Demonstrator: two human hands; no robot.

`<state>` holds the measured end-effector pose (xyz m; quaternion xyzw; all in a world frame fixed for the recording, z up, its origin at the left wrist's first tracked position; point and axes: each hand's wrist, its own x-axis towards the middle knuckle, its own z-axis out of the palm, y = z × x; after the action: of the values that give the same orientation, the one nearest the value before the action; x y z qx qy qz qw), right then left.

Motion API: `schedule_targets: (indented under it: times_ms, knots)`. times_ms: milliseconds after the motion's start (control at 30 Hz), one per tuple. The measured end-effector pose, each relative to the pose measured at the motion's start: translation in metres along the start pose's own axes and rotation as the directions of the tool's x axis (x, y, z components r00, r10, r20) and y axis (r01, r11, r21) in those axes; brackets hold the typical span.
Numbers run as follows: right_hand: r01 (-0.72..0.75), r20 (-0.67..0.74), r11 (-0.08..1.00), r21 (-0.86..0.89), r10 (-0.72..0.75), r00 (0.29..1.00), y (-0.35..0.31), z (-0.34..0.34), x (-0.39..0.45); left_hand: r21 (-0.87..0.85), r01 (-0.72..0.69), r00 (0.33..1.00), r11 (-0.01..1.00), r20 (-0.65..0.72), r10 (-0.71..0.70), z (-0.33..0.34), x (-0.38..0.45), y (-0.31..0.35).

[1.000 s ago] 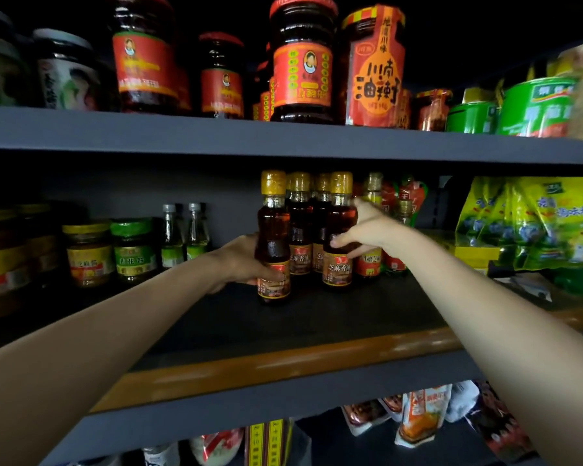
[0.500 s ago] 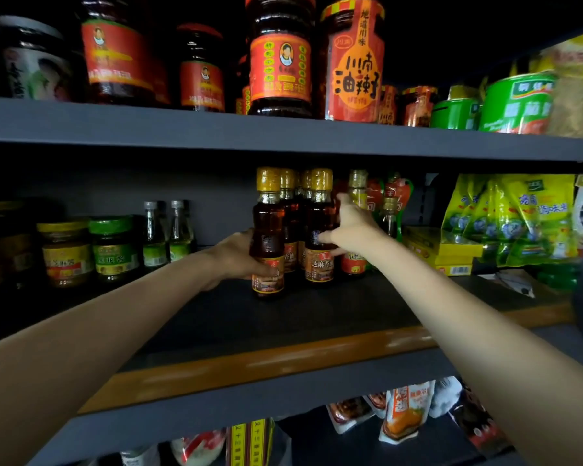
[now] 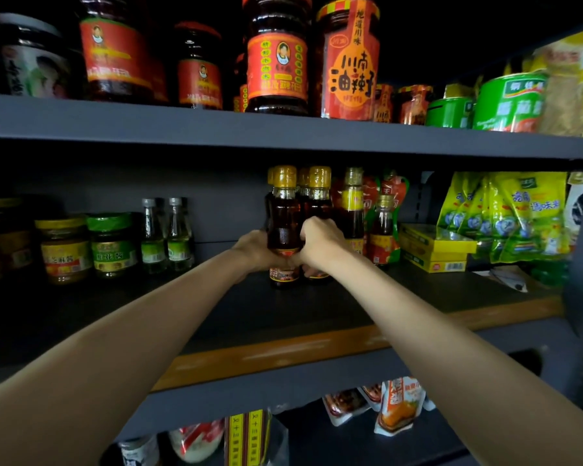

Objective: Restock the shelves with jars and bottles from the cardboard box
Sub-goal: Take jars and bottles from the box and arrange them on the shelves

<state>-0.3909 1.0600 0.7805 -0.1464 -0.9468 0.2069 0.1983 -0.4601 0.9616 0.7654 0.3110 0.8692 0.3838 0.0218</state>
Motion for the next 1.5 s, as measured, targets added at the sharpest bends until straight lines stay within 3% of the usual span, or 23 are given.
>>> schedule_targets:
  times_ms: [267,367,433,533,633,800,967,1033,1133,1200,1267,1333,1433,1500]
  knots:
    - [-0.021,-0.127,1.000,0.014,0.023,0.992,0.004,0.004,-0.005,0.184,0.008,1.000,0.983,-0.003,-0.008,-0.006,-0.006,0.000]
    - [0.089,-0.249,0.990,0.108,-0.060,0.967,-0.010,0.004,-0.029,0.207,-0.008,0.992,0.978,-0.120,0.033,-0.025,-0.025,-0.004]
    - [0.156,-0.255,0.958,0.241,-0.092,0.963,-0.030,0.012,-0.049,0.214,-0.058,0.969,0.975,-0.222,0.107,-0.043,-0.051,-0.011]
    - [0.288,-0.231,0.888,0.358,-0.215,0.949,-0.080,0.033,-0.077,0.285,-0.163,0.894,0.945,-0.362,0.263,-0.077,-0.108,-0.034]
    - [0.454,-0.254,0.749,0.483,-0.376,0.891,-0.156,0.058,-0.111,0.329,-0.237,0.754,0.914,-0.531,0.386,-0.121,-0.180,-0.072]
    - [0.553,-0.190,0.458,0.696,-0.626,0.757,-0.318,0.133,-0.189,0.300,-0.087,0.585,0.950,-0.757,0.293,-0.221,-0.330,-0.165]
    - [0.517,-0.014,0.284,0.808,-0.867,0.498,-0.499,0.239,-0.318,0.219,0.220,0.372,0.951,-0.920,0.125,-0.300,-0.534,-0.290]
    - [0.545,-0.035,0.214,0.811,-0.911,0.411,-0.562,0.274,-0.380,0.190,0.325,0.260,0.927,-0.960,0.105,-0.317,-0.611,-0.319]
    - [0.536,-0.030,0.149,0.831,-0.950,0.310,-0.647,0.314,-0.467,-0.013,0.428,0.051,0.904,-0.998,-0.039,-0.350,-0.703,-0.353]
    - [0.562,0.047,0.116,0.819,-0.990,0.135,-0.698,0.340,-0.522,-0.176,0.505,-0.058,0.845,-0.984,-0.170,-0.367,-0.770,-0.380]
    - [0.569,0.169,0.091,0.817,-0.982,-0.085,-0.736,0.372,-0.574,-0.327,0.669,-0.134,0.667,-0.936,-0.325,-0.366,-0.844,-0.408]
    - [0.569,0.290,0.092,0.817,-0.919,-0.268,-0.763,0.406,-0.625,-0.505,0.760,-0.277,0.410,-0.822,-0.499,-0.350,-0.915,-0.430]
    - [0.616,0.383,-0.013,0.788,-0.773,-0.506,-0.801,0.463,-0.700,-0.722,0.661,-0.527,0.206,-0.641,-0.558,-0.321,-1.007,-0.450]
    - [0.623,0.396,-0.132,0.771,-0.667,-0.631,-0.822,0.495,-0.744,-0.820,0.567,-0.641,0.076,-0.497,-0.585,-0.301,-1.056,-0.462]
